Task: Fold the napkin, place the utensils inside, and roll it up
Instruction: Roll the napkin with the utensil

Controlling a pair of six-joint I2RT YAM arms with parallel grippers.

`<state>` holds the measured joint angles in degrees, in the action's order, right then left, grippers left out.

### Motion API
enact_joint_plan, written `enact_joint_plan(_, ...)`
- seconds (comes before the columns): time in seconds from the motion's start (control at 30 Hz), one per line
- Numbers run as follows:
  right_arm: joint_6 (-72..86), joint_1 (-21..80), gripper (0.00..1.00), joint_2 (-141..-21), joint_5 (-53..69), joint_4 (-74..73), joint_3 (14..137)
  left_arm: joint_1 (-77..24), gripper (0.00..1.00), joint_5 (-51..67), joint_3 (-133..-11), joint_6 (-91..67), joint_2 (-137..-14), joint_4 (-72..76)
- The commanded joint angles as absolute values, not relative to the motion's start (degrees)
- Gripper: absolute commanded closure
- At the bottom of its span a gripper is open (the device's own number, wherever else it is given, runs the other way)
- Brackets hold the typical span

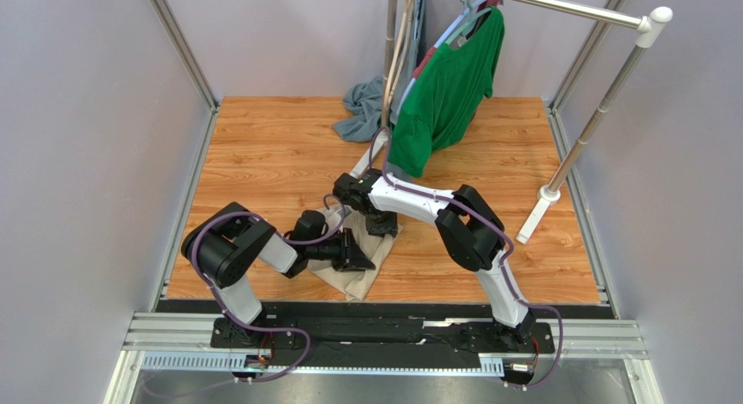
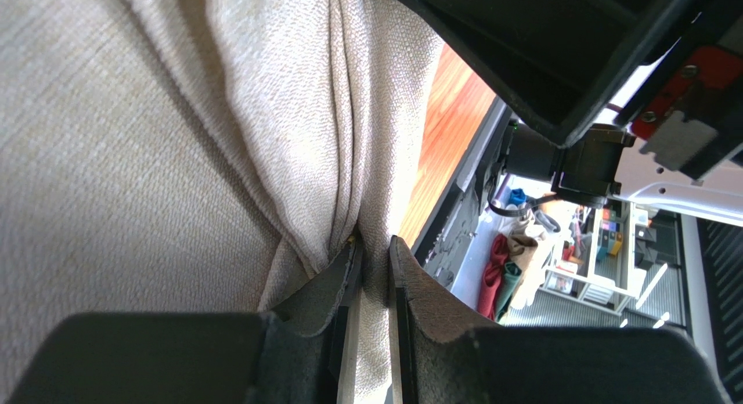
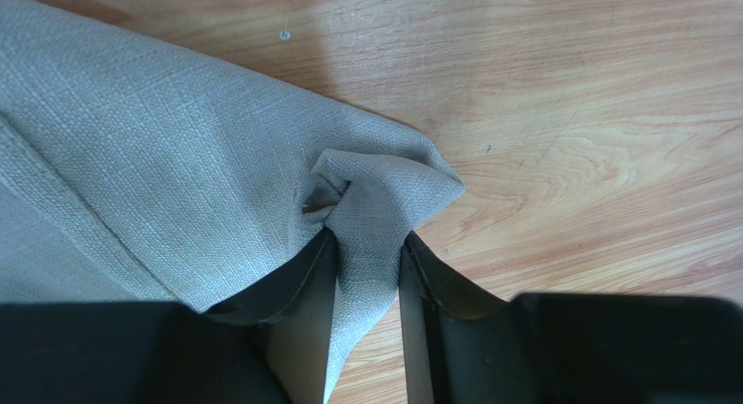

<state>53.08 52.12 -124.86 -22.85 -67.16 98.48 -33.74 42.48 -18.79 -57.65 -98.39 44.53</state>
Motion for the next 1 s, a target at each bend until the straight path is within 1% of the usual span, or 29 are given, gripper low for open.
enact_joint_plan(0.0,51.86,50.36,0.71,-127.26,-29.44,-69.52,99.23,-34.19,0.78,42.1,-16.96,-56.51,-100.19,44.29)
enact_joint_plan(0.03,51.68,50.27,0.76,-127.35,-29.44,-69.61,99.14,-34.19,0.78,42.1,-16.61,-56.86,-100.63,44.91)
enact_joint_plan(0.13,50.54,49.92,0.83,-127.97,-29.27,-69.96,99.4,-34.19,0.78,42.28,-15.91,-58.0,-101.42,46.93)
enact_joint_plan(0.2,49.58,49.57,0.86,-128.67,-29.09,-70.13,99.58,-34.19,0.78,42.1,-15.38,-58.88,-101.69,48.34)
enact_joint_plan(0.37,47.99,49.13,0.87,-130.08,-28.92,-70.49,100.11,-34.19,0.78,42.01,-14.24,-59.33,-101.78,49.22)
enact_joint_plan(0.5,47.37,48.78,0.84,-130.87,-29.79,-70.93,99.93,-34.19,0.79,42.01,-13.54,-59.85,-102.39,50.01)
enact_joint_plan(0.57,47.29,48.61,0.75,-130.08,-30.93,-71.54,99.06,-34.19,0.81,41.66,-12.75,-61.08,-103.01,51.93)
enact_joint_plan(0.6,47.29,48.08,0.73,-129.64,-31.29,-71.63,98.7,-34.19,0.81,41.49,-12.48,-61.43,-103.09,52.47)
enact_joint_plan(0.67,47.2,47.55,0.66,-127.63,-31.9,-71.19,97.04,-34.19,0.81,40.96,-11.78,-61.96,-103.27,53.17)
enact_joint_plan(0.8,45.79,46.06,0.64,-125.69,-30.68,-68.56,95.98,-34.1,0.81,40.43,-11.69,-62.05,-103.62,53.35)
enact_joint_plan(0.97,44.65,44.91,0.63,-124.28,-25.85,-63.99,95.27,-34.19,0.81,40.25,-11.78,-61.79,-104.68,53.52)
